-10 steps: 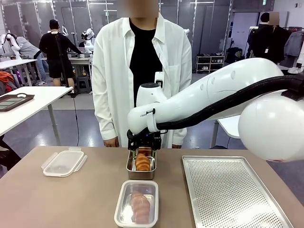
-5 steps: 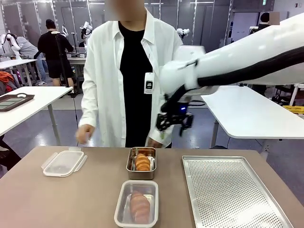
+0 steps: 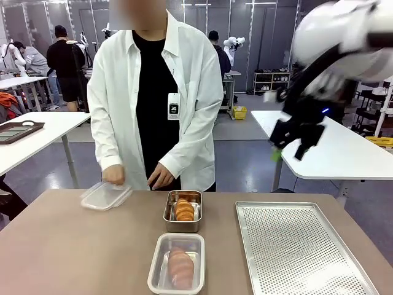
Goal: Place the bread into the airtight container.
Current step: Pick up a Butter Roll and place it into an empty Airtight Container.
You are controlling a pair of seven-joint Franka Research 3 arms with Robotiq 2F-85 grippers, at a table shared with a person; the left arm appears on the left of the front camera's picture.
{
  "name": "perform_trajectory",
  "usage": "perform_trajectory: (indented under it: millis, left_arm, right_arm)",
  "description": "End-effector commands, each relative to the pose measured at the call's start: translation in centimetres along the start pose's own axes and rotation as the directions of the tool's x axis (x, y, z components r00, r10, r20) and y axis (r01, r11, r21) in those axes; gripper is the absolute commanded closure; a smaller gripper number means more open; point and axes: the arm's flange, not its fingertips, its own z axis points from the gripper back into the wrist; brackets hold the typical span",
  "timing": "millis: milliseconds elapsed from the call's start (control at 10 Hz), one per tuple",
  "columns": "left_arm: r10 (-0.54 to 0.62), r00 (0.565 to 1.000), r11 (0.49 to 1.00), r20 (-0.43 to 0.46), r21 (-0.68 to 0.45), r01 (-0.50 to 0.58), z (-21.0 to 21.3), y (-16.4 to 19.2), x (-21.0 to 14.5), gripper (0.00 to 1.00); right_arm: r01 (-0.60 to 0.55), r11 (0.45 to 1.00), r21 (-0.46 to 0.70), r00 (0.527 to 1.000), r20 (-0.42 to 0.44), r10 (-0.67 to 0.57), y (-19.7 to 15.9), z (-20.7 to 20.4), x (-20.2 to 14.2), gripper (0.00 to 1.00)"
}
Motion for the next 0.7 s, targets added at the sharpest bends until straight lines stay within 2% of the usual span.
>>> perform_trajectory:
  millis: [0, 200, 300, 600]
  left_arm:
    - [-0.017, 1.0, 1.0, 0.0, -0.006, 0.017, 0.1, 0.0, 0.1, 0.0]
    - [-0.017, 1.0, 1.0, 0.0, -0.006, 0.017, 0.1, 0.0, 0.1, 0.0]
    - [-0.017, 1.0, 1.0, 0.0, -0.006, 0.017, 0.1, 0.0, 0.1, 0.0]
    - [-0.017, 1.0, 1.0, 0.0, -0.006, 0.017, 0.1, 0.0, 0.1, 0.0]
  right_arm:
    - [0.002, 0.998, 0.065, 1.0, 0.017, -0.004, 0.7, 5.9, -4.0, 0.11]
    - [-0.049, 0.997, 0.062, 0.997, 0.07, 0.045, 1.9, 11.2, -8.2, 0.11]
    - [-0.046, 0.998, 0.049, 0.99, 0.139, 0.039, 2.6, 13.2, -10.6, 0.11]
    - [0.064, 0.998, -0.013, 0.975, 0.213, -0.06, 3.7, 15.3, -17.1, 0.11]
